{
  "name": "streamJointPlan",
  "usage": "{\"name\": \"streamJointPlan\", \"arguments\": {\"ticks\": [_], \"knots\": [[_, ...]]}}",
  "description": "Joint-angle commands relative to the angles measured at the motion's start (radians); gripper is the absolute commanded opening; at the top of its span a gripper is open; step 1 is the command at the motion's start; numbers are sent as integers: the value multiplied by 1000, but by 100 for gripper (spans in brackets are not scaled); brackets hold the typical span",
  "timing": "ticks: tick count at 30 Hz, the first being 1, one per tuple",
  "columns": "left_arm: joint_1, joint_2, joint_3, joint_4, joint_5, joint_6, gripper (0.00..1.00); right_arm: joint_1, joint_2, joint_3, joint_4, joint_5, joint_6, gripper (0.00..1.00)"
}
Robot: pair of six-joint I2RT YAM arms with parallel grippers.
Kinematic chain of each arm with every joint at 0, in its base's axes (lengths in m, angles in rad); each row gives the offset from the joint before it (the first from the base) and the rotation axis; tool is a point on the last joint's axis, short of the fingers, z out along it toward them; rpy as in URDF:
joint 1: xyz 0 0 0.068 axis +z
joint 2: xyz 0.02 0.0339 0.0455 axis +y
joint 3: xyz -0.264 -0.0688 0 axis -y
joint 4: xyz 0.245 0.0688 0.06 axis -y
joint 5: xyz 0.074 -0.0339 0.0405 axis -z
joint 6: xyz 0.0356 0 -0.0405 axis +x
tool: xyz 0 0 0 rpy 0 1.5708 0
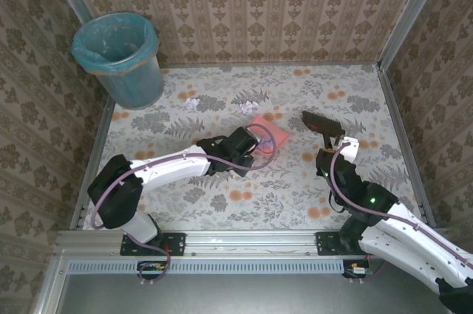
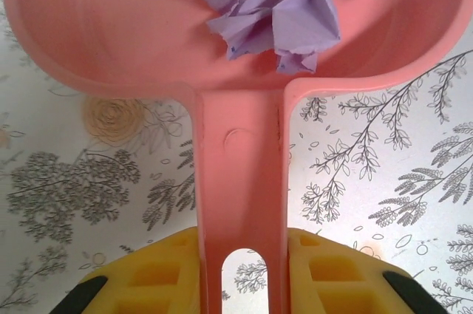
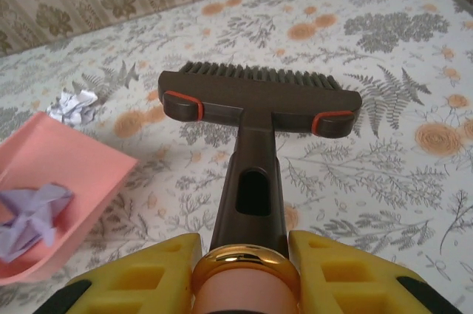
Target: Sweep away the paper scraps from the table
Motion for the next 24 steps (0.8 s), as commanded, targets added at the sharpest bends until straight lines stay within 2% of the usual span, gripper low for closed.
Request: {"name": "streamJointPlan", "arguments": {"ticks": [1, 5, 11, 15, 24], "knots": [[-4, -64, -26, 37, -54, 6, 0, -11, -5, -61, 219, 79, -76, 0], [5, -125, -44, 30, -90, -11, 0, -14, -11, -146, 344, 40, -148, 0], [44, -215, -76, 17, -133, -28, 0, -15, -22, -271, 555, -122, -207, 0], [70, -271, -83, -6, -166, -62, 0, -16, -1, -278, 575, -134, -199, 0], [142, -350, 75, -219, -198, -162, 0, -17, 154, -263, 636, -188, -155, 0]]}}
